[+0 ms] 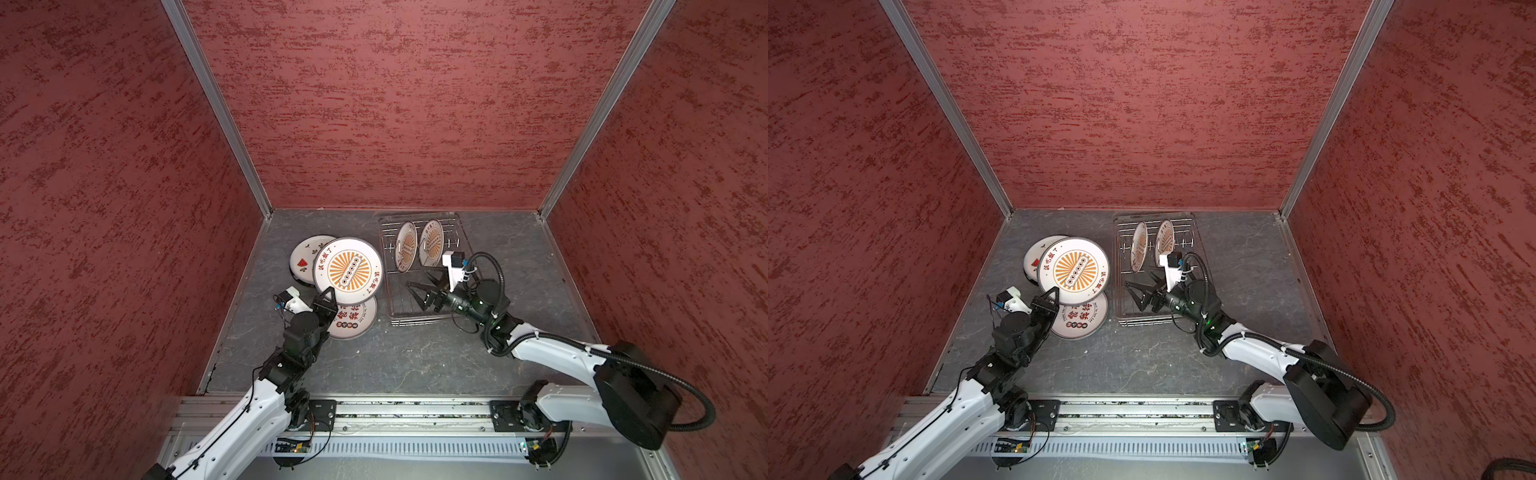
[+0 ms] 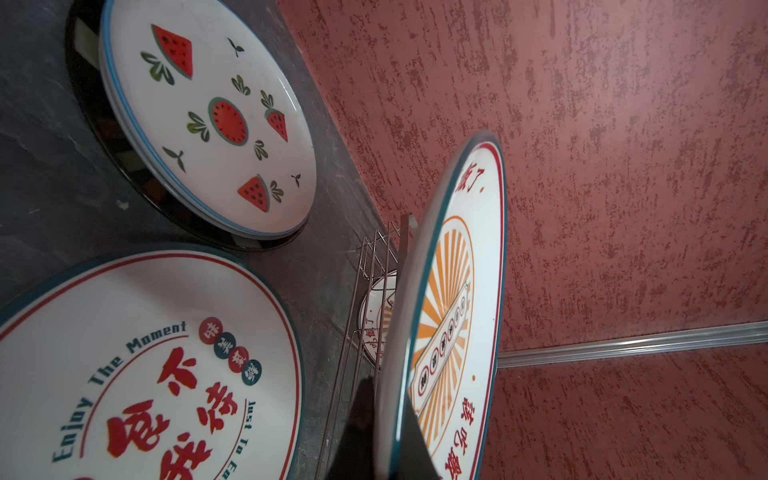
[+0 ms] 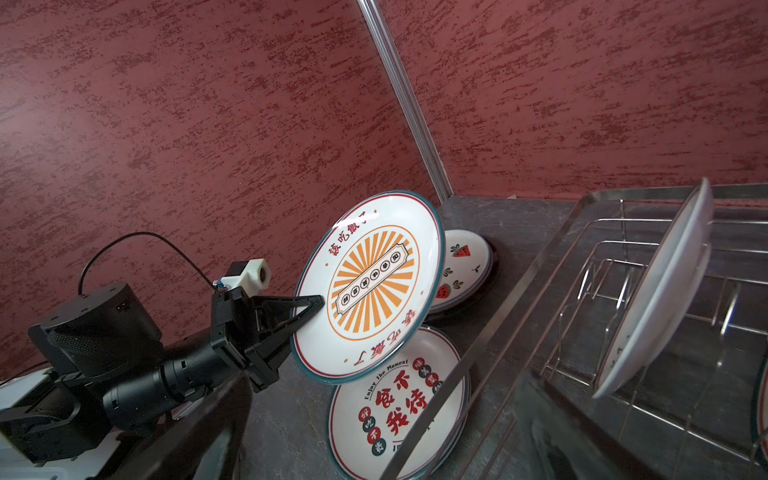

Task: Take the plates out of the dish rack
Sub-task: 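Carry the plate toward the red-text stack with the left gripper while the right gripper withdraws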

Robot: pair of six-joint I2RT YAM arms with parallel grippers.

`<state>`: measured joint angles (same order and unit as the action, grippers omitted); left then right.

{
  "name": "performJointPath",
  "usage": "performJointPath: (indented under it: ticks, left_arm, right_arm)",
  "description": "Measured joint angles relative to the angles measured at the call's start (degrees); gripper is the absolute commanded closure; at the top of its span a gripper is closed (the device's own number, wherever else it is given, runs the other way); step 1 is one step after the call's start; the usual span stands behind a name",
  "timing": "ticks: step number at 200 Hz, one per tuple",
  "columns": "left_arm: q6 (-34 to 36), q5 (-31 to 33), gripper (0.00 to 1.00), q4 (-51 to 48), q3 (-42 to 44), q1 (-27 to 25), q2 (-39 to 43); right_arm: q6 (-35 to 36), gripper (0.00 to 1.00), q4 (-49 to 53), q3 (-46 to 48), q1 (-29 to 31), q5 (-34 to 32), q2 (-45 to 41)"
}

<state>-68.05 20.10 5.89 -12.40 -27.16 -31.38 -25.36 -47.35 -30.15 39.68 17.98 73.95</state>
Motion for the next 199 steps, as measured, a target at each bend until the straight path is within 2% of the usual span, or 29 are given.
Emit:
performJointPath:
  ticks: [42, 111, 158, 199]
  left_arm:
    - [-4.13, 0.72, 1.0, -6.36, 0.0, 0.87, 0.0]
    - [-12.46, 2.97, 1.0, -17.59, -0.13, 0.46, 0.83]
    - [-16.37, 2.6, 1.0, -20.94, -0.11, -0.24, 4.42]
    - [-20.06, -0.7, 1.0, -24.09, -0.13, -0.31, 3.89]
  right_arm:
    - [2.43, 0.01, 4.28, -6.6, 1.68, 0.74, 5.86]
    - [5.88, 0.01, 13.14, -15.63, 6.19, -4.15, 12.39]
    - [7.34, 0.1, 17.79, -19.63, 6.62, -1.84, 15.96]
    - [9.88, 0.06, 22.03, -24.06, 6.62, -0.09, 18.51]
